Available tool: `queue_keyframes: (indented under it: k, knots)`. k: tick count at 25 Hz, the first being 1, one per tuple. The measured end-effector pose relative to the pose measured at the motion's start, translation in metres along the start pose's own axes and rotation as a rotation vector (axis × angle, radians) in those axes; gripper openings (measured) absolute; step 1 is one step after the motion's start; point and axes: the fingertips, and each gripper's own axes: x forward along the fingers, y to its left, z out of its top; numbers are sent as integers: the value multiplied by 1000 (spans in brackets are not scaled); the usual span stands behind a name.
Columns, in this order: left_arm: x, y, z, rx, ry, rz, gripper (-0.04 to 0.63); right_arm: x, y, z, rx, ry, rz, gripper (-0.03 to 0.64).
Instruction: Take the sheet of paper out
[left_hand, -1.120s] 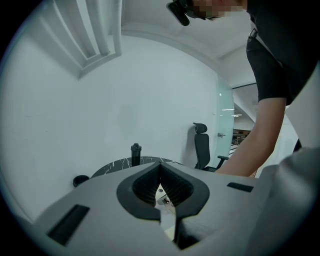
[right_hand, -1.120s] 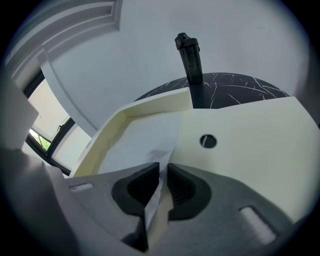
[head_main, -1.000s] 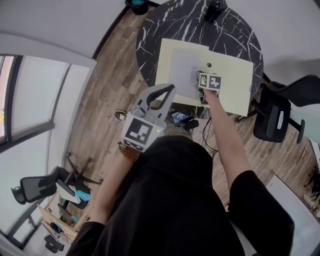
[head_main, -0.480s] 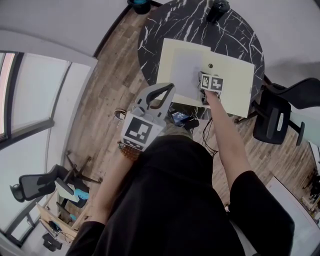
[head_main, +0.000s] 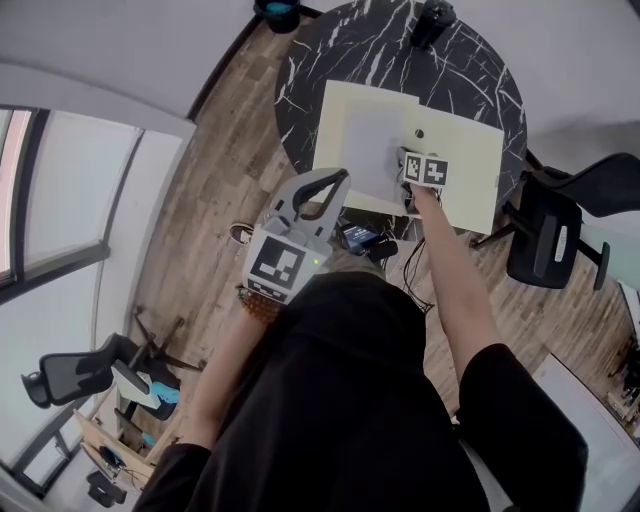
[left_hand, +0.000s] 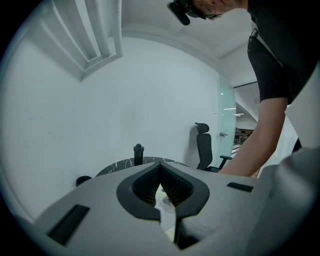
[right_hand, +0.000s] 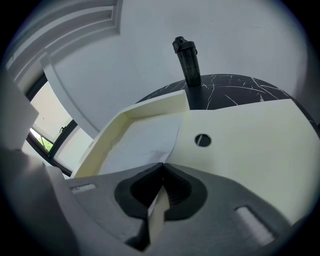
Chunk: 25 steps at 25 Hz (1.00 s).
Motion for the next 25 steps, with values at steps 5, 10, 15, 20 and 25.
queue_keyframes:
  k: [5, 10, 15, 20, 25]
  knots:
    - [2, -3, 2, 4, -4, -6, -6, -10, -7, -6, 7, -8, -5, -3]
    - [6, -11, -1, 1, -3, -21, -6, -21, -16, -9, -2, -25, -15, -3]
    - [11, -17, -1, 2, -5, -37, -6, -33, -21, -6, 8, -51, -9, -3]
    - [14, -23, 2, 7, -14, -51, -6, -49, -22, -1, 12, -93, 0, -3]
    - [17, -30, 4, 9, -22, -64, -6, -67, -24, 6, 39, -142, 17, -3]
